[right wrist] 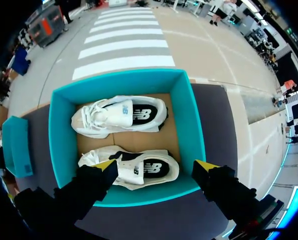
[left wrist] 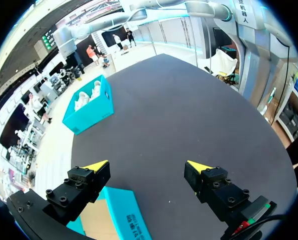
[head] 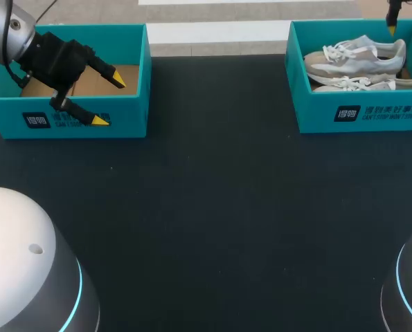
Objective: Take the shoe out of the shoebox, open the shoe tongue, remove and reinsert the insole, then place the shoe into the shoebox
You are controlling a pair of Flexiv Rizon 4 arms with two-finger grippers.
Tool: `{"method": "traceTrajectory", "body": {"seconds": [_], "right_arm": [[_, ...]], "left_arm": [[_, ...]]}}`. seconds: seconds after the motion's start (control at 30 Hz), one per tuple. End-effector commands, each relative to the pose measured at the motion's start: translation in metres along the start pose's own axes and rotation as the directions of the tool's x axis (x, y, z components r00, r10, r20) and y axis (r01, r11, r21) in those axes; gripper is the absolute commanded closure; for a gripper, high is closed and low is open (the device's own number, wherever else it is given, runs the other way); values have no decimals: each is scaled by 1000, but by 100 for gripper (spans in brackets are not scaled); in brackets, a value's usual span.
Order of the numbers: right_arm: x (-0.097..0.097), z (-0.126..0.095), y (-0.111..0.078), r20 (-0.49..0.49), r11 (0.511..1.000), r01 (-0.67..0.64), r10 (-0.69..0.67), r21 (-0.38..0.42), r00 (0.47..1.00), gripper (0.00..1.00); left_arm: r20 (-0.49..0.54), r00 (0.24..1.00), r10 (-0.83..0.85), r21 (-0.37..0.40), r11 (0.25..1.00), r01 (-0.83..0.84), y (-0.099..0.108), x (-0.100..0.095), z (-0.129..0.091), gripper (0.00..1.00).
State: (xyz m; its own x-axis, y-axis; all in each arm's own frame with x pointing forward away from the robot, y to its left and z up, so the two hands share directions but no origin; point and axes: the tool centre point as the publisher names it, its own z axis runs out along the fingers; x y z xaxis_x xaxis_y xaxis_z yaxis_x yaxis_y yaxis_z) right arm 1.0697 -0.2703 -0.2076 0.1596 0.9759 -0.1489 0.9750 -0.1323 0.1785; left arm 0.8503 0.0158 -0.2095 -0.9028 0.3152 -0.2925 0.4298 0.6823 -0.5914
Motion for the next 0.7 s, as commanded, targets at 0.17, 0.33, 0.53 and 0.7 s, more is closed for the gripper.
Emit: {"method": "traceTrajectory", "body": {"seconds": [0.17,0.33,0.53,0.7], "right_arm": [[0,0,-3,-1,1000,-1,1,-6,1000,0],[14,-9,-16,18,996,87,-87,-13,996,0],[32,-21,-51,-1,984,180,-180,-17,984,0],[32,-22,-57,9,985,172,-172,-19,985,0]], "left_arm": [[26,991,-131,-59,989,133,0,-4,-4,0],[278,780,-560,-226,751,620,12,-19,-11,0],[349,564,-748,-177,538,824,21,-20,-17,0],[349,564,-748,-177,538,824,21,-20,-17,0]]}}
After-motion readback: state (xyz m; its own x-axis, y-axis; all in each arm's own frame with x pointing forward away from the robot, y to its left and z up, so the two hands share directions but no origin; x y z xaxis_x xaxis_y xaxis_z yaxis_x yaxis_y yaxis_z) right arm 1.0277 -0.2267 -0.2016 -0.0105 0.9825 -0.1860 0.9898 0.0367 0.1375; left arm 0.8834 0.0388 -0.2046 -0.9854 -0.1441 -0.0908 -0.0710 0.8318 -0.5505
